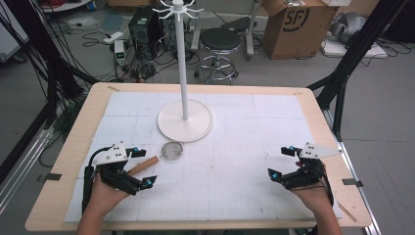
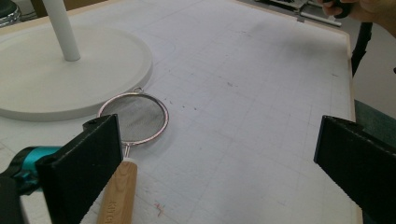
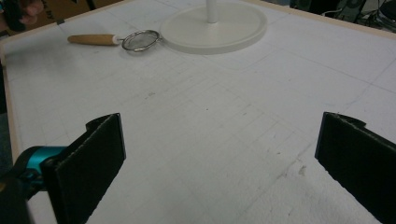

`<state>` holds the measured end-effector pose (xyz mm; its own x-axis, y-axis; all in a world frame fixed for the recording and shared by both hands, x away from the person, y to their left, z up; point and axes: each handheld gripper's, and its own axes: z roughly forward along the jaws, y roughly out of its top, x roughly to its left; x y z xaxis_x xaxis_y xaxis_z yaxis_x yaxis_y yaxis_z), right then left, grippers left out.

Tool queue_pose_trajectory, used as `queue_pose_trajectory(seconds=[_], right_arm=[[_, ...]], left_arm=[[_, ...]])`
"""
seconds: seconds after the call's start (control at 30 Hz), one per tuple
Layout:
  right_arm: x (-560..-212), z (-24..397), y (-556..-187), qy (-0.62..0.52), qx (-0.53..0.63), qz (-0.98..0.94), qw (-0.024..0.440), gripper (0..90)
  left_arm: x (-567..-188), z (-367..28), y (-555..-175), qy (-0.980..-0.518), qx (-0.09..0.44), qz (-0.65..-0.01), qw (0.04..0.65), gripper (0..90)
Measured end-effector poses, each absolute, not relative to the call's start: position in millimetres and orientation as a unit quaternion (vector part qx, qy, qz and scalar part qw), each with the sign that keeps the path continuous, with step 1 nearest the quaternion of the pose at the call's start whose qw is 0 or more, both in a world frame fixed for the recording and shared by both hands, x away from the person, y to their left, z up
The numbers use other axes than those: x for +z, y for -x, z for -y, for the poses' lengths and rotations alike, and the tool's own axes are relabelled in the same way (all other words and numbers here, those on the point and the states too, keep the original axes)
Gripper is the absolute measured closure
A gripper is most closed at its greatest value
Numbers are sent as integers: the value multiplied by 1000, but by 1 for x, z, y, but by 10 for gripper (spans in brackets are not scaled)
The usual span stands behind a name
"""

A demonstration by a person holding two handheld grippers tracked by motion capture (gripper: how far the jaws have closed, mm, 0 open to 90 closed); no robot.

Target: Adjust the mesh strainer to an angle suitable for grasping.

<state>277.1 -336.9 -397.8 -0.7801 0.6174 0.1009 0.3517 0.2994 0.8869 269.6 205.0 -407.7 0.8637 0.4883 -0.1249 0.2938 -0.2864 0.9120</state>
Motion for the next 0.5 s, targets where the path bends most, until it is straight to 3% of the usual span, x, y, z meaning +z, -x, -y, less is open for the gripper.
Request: queue_pose_trajectory(seconds=[0.5], right_arm=[[-397, 335, -273, -309, 500, -797, 138, 5]], left_arm=[[-411, -211, -273, -798, 114, -270, 527, 17]])
